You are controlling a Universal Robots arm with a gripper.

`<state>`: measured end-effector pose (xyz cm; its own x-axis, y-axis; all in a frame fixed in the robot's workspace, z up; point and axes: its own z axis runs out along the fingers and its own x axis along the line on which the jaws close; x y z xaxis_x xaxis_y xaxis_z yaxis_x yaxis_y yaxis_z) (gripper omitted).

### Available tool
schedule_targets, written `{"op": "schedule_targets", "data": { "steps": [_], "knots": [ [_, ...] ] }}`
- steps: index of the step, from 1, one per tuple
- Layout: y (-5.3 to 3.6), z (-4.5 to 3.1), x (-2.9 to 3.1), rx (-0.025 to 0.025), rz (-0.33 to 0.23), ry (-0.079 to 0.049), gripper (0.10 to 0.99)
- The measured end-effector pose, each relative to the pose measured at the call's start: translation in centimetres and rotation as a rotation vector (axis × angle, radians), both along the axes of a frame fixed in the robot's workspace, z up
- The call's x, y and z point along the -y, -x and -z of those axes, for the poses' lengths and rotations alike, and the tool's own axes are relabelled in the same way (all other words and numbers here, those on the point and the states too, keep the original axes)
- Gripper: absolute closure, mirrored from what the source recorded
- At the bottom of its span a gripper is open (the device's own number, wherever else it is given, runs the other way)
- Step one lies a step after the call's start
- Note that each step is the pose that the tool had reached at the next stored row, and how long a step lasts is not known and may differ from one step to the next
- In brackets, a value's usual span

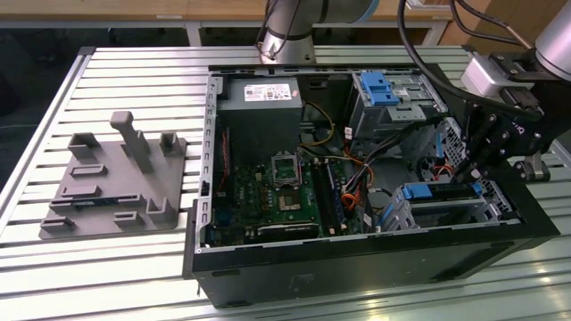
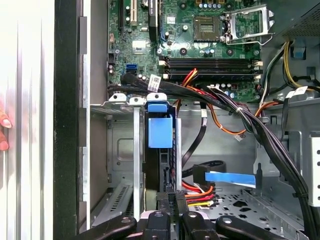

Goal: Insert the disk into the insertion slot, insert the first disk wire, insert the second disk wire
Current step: 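Insert the first disk wire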

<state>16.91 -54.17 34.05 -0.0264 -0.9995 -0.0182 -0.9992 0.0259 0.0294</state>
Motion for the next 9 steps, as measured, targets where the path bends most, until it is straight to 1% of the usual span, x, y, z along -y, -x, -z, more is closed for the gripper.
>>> {"op": "schedule_targets", "data": {
  "steps": [9],
  "knots": [
    [0.0, 0.16, 0.05, 0.0, 0.0, 0.0, 0.922]
  ]
}}
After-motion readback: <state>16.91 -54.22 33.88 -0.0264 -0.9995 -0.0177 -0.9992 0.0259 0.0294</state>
